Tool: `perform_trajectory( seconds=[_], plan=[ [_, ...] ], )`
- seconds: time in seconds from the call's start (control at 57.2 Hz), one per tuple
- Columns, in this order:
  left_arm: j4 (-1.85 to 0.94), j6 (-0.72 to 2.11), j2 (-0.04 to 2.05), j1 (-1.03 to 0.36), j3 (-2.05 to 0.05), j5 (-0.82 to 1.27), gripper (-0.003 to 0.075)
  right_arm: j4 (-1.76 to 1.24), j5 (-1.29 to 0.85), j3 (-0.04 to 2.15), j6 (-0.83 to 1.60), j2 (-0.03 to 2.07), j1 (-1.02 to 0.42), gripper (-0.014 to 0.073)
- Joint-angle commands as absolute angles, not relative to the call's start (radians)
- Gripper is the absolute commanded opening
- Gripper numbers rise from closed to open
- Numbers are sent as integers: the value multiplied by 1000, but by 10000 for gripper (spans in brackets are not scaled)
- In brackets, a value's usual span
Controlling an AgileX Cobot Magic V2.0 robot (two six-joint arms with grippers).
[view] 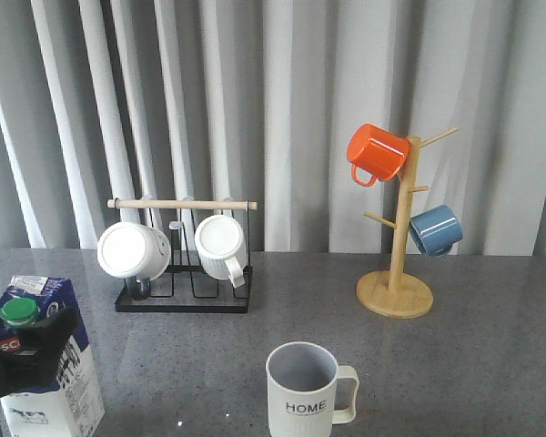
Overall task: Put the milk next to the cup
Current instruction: 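Grasp the milk carton top with the left gripper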
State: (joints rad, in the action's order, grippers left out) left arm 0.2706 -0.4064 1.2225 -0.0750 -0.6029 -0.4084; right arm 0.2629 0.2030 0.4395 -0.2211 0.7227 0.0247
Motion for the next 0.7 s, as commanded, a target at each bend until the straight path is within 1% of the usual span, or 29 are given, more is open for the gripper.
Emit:
perform_trajectory(
  seconds=[0.0,0.315,0.594,0.682],
  plan=[
    [263,-420,1229,-80,-635,-503,693,265,274,467,-217,718,29,-9],
    [218,-383,1293,-80,-635,-532,588,265,274,467,-217,718,29,-9],
    [167,-380,1354,-80,-635,-575,543,265,274,467,-217,718,29,-9],
    [167,-381,1364,-80,-635,-589,488,265,274,467,-217,718,29,-9]
  ],
)
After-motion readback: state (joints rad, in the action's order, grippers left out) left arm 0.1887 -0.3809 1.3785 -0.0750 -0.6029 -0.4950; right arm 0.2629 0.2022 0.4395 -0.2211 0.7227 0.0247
